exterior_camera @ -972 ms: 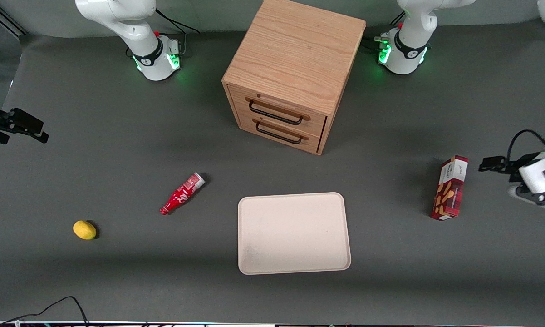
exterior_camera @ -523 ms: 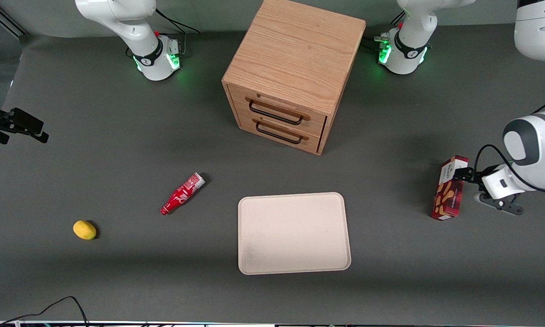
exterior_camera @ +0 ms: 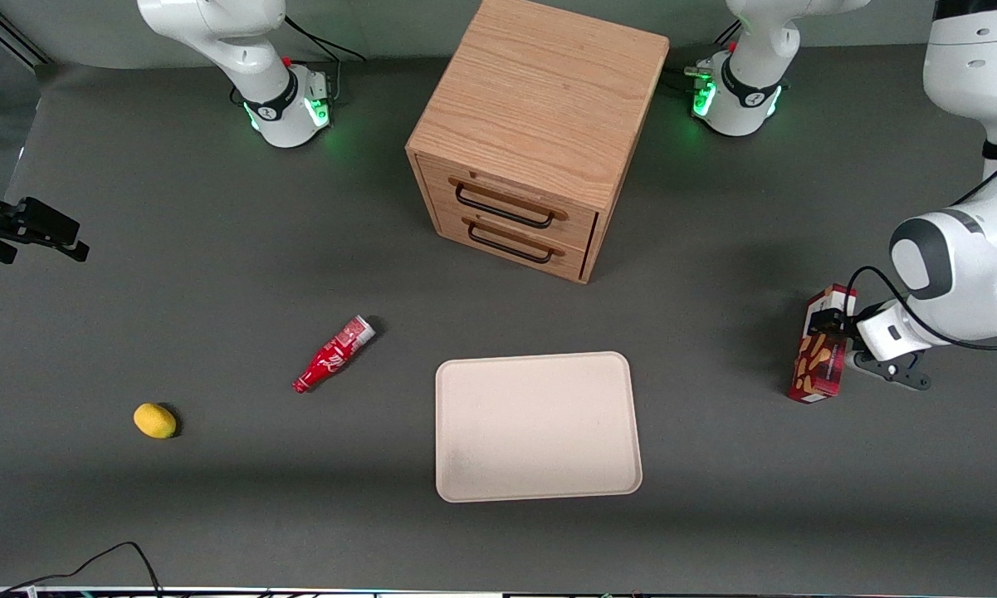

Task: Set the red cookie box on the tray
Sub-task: 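Close the left gripper on the cookie box and lift it, then carry the held cookie box over the white tray with the left gripper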

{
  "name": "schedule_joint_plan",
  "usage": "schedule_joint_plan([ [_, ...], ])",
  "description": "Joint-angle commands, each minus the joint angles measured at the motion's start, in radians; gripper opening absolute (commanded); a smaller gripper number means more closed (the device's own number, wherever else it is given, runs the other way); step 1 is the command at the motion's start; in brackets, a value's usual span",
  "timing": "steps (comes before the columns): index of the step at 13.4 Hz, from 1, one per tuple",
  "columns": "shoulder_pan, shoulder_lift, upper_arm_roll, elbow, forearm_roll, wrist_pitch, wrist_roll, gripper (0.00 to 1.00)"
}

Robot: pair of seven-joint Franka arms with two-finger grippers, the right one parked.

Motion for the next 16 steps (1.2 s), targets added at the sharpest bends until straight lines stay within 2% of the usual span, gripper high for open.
schedule_joint_plan([
  [1,-0.007,0.002,0.004,-0.017,-0.021,0.027,0.017,0.30],
  [2,-0.006,0.002,0.004,-0.017,-0.021,0.027,0.017,0.01],
  [9,-0.002,-0.015,0.004,0.008,-0.021,0.000,0.021,0.00],
  [12,-0.002,-0.052,0.007,0.133,-0.021,-0.196,-0.003,0.00],
  [16,-0.009,-0.078,0.006,0.410,0.003,-0.535,-0.142,0.00],
])
